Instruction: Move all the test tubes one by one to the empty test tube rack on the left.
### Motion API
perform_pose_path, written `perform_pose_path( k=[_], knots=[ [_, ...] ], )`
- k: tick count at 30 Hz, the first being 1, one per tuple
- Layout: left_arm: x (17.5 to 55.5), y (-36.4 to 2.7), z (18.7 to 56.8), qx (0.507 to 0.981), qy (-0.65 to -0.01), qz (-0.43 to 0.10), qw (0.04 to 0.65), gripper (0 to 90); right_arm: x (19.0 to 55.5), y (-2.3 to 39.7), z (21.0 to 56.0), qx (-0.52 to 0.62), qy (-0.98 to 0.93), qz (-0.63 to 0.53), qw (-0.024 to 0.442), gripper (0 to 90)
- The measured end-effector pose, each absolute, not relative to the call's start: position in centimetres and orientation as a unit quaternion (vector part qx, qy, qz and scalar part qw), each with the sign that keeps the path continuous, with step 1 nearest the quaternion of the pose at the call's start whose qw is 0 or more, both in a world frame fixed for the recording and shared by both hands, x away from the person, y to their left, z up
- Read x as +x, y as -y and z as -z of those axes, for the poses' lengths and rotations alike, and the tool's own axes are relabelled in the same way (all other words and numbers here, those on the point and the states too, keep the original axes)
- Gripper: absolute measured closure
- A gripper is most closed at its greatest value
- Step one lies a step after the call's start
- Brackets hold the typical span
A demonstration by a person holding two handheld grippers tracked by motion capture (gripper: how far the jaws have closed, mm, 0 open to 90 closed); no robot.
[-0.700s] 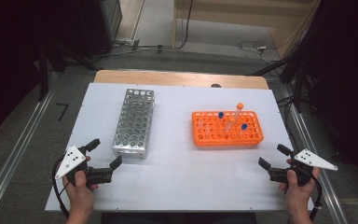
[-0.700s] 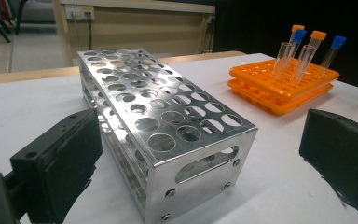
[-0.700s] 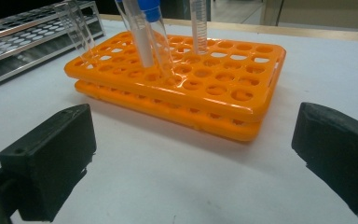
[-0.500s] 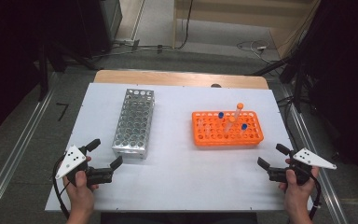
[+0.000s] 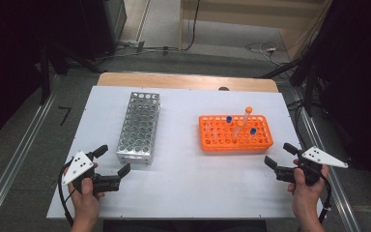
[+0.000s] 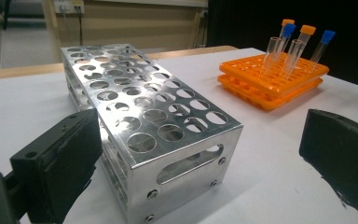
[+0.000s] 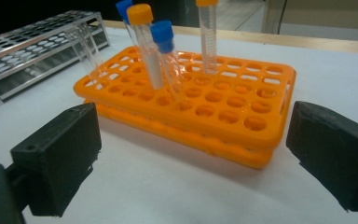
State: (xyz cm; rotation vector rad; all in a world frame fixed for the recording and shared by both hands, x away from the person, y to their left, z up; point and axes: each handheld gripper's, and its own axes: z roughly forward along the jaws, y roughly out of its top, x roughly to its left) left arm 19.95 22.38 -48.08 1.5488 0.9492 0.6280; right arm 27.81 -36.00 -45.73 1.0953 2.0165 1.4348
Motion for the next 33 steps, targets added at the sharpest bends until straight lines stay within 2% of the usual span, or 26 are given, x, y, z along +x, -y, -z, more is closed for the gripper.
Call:
perform_pose_path(
  k=[8,15,21,29,33],
  knots=[
    [20.0,-22.0,48.0,0.662,-0.401,-0.264,0.576,0.0,29.5,34.4,44.7,0.388,-0.742,-0.507,0.203,4.4],
    [20.0,-22.0,48.0,0.662,-0.402,-0.261,0.577,0.0,31.5,33.4,45.2,0.397,-0.751,-0.496,0.182,13.5],
    [19.9,-21.9,48.0,0.66,-0.401,-0.26,0.58,0.0,33.0,31.7,46.3,0.399,-0.766,-0.476,0.166,28.2],
    [19.9,-22.0,48.0,0.658,-0.404,-0.257,0.581,0.0,34.6,30.1,47.5,0.424,-0.765,-0.455,0.169,51.0],
    [19.8,-22.1,48.1,0.659,-0.405,-0.256,0.58,0.0,34.5,29.8,47.8,0.425,-0.764,-0.449,0.186,57.4]
  ],
)
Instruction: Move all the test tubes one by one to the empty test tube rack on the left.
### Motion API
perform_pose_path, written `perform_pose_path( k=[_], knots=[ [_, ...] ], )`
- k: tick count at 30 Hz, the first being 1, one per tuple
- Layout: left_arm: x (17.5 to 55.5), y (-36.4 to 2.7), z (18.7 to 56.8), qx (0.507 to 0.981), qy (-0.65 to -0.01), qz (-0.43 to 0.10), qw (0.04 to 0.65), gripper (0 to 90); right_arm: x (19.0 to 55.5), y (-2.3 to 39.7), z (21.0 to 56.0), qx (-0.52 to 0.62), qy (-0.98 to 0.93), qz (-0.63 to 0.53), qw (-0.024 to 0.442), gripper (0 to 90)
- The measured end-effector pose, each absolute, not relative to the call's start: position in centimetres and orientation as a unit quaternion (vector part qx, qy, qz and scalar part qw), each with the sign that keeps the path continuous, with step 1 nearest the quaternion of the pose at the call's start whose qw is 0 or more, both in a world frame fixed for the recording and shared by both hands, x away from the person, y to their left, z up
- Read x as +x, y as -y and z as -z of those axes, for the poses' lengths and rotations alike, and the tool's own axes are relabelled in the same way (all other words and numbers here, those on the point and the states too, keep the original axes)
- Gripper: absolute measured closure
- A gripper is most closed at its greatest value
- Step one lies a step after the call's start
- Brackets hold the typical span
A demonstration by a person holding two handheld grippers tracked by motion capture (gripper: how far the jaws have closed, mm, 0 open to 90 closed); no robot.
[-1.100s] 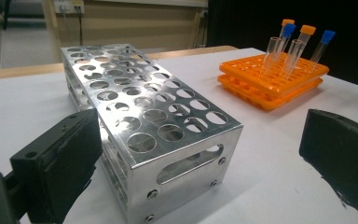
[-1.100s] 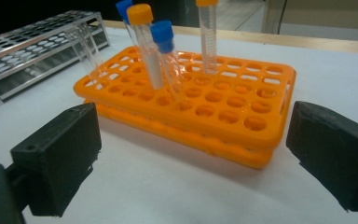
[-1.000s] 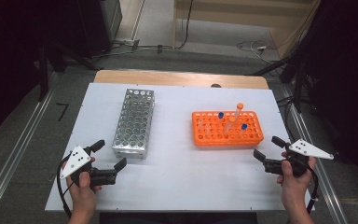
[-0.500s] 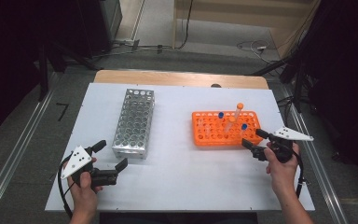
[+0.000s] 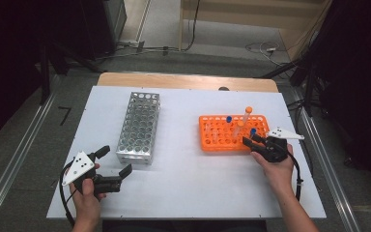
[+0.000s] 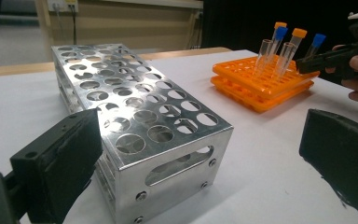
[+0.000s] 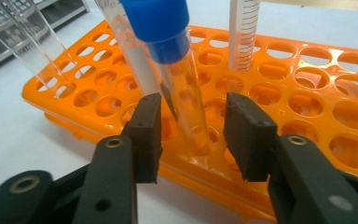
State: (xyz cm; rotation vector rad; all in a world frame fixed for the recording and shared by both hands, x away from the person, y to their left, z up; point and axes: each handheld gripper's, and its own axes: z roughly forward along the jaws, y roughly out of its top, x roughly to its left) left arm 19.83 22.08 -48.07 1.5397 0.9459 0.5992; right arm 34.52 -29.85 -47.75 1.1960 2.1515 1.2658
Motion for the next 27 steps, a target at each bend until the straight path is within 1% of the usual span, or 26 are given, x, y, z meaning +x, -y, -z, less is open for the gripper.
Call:
perform_pose_path(
  k=[3,7,10,23,27],
  knots=[
    [19.8,-22.1,48.1,0.659,-0.406,-0.255,0.58,0.0,34.3,29.8,47.9,0.426,-0.76,-0.449,0.2,62.2],
    [19.8,-22.0,48.0,0.657,-0.407,-0.256,0.581,0.0,34.1,29.9,48.1,0.424,-0.759,-0.45,0.204,71.8],
    [19.8,-21.9,48.0,0.658,-0.407,-0.257,0.579,0.0,34.0,29.8,48.1,0.42,-0.761,-0.448,0.212,74.5],
    [19.6,-20.9,46.8,0.658,-0.394,-0.257,0.588,0.0,33.2,30.4,46.2,0.414,-0.744,-0.474,0.224,75.1],
    [19.5,-20.3,46.2,0.664,-0.385,-0.259,0.587,0.0,32.4,30.4,45.0,0.393,-0.75,-0.489,0.208,75.1]
  ],
)
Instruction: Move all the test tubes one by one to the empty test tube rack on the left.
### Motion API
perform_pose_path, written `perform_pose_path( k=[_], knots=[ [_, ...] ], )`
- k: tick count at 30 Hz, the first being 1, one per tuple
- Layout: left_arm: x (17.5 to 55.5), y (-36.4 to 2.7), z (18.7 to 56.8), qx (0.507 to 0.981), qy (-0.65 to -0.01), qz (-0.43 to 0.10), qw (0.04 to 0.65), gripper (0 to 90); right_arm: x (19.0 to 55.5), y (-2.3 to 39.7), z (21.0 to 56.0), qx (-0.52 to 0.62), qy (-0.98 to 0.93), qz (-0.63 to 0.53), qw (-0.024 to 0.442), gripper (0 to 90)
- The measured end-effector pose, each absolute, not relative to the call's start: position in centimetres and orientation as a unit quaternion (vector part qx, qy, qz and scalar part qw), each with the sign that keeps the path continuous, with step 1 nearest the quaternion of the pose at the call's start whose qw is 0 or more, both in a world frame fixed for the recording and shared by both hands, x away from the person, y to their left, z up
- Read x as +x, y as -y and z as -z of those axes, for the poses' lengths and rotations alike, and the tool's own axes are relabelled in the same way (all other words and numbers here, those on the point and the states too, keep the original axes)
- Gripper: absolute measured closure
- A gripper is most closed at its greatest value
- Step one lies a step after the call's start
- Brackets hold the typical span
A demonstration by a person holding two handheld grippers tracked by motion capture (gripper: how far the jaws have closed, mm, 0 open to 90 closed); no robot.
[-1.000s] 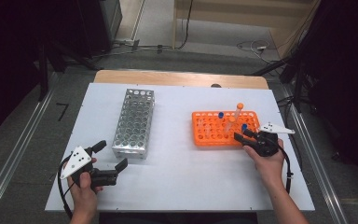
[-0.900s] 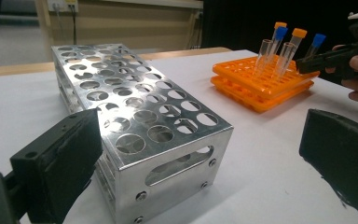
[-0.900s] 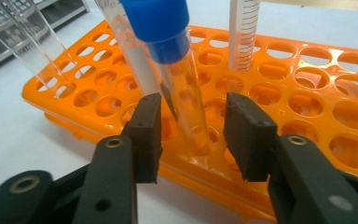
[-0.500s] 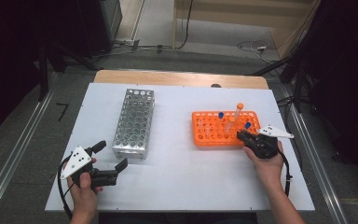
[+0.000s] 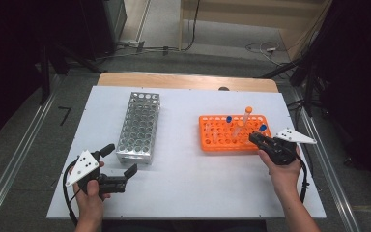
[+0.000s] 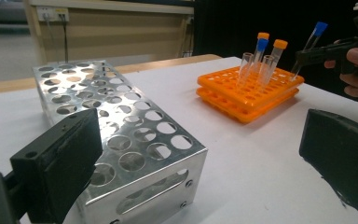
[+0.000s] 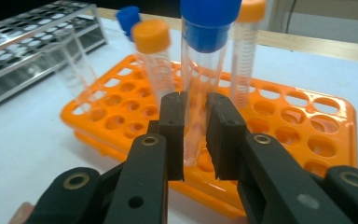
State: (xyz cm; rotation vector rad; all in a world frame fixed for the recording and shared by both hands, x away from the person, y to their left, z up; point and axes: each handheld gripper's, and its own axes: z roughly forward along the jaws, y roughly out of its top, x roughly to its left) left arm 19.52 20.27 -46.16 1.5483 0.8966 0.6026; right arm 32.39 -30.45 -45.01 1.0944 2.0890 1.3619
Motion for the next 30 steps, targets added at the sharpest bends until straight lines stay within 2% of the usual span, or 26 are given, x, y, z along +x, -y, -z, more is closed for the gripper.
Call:
perform_pose_path(
  k=[10,30],
  knots=[
    [19.7,-17.8,44.4,0.684,-0.362,-0.243,0.585,0.0,30.2,28.6,43.3,0.349,-0.777,-0.491,0.182,75.1],
    [21.2,-11.0,42.1,0.723,-0.331,-0.201,0.572,14.0,27.1,22.9,42.7,0.267,-0.814,-0.501,0.124,75.1]
  ],
)
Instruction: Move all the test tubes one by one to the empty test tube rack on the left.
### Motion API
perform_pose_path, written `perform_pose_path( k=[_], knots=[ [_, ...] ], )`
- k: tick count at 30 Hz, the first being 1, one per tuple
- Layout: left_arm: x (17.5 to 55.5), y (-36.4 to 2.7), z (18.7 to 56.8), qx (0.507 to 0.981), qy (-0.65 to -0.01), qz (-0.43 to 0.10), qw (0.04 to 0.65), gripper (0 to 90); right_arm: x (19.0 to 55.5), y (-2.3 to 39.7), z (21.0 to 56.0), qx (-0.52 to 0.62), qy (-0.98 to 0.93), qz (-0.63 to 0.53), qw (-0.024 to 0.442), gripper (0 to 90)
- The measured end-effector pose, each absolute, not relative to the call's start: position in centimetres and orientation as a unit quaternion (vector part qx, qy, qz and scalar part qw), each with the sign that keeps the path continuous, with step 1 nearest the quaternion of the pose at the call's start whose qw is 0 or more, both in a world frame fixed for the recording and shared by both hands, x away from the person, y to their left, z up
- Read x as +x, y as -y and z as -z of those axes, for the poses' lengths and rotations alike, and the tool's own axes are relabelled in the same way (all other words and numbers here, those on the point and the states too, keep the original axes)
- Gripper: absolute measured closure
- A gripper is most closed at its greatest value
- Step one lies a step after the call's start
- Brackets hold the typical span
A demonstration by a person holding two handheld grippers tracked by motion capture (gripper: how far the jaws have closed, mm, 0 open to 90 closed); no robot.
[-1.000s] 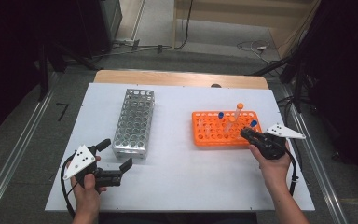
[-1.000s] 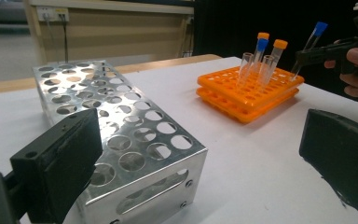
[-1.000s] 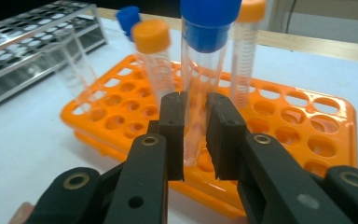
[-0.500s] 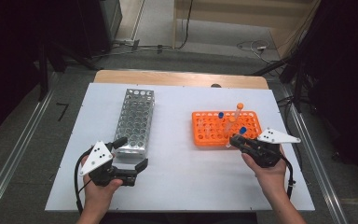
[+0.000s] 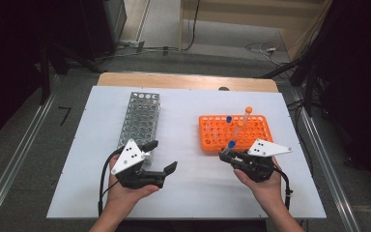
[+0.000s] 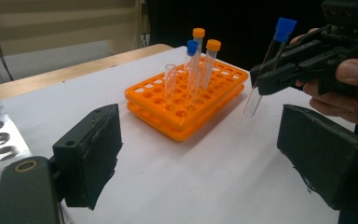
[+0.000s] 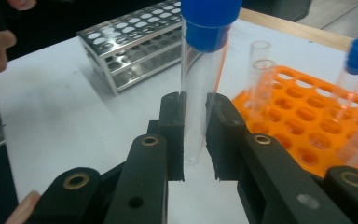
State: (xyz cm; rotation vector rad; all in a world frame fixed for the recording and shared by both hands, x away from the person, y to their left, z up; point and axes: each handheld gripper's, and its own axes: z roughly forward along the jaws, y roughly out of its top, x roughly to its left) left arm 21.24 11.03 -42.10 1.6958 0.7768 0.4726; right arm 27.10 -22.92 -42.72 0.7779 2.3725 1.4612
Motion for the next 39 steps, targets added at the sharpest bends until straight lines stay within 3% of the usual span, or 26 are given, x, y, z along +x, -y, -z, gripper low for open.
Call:
perform_pose_path(
  k=[7,39],
  knots=[
    [21.5,-9.3,41.7,0.732,-0.313,-0.174,0.579,19.2,26.5,21.4,43.3,0.25,-0.825,-0.495,0.11,75.1],
    [21.4,-4.8,41.7,0.772,-0.241,-0.123,0.576,66.1,23.9,16.6,43.9,0.182,-0.858,-0.475,0.074,75.2]
  ],
)
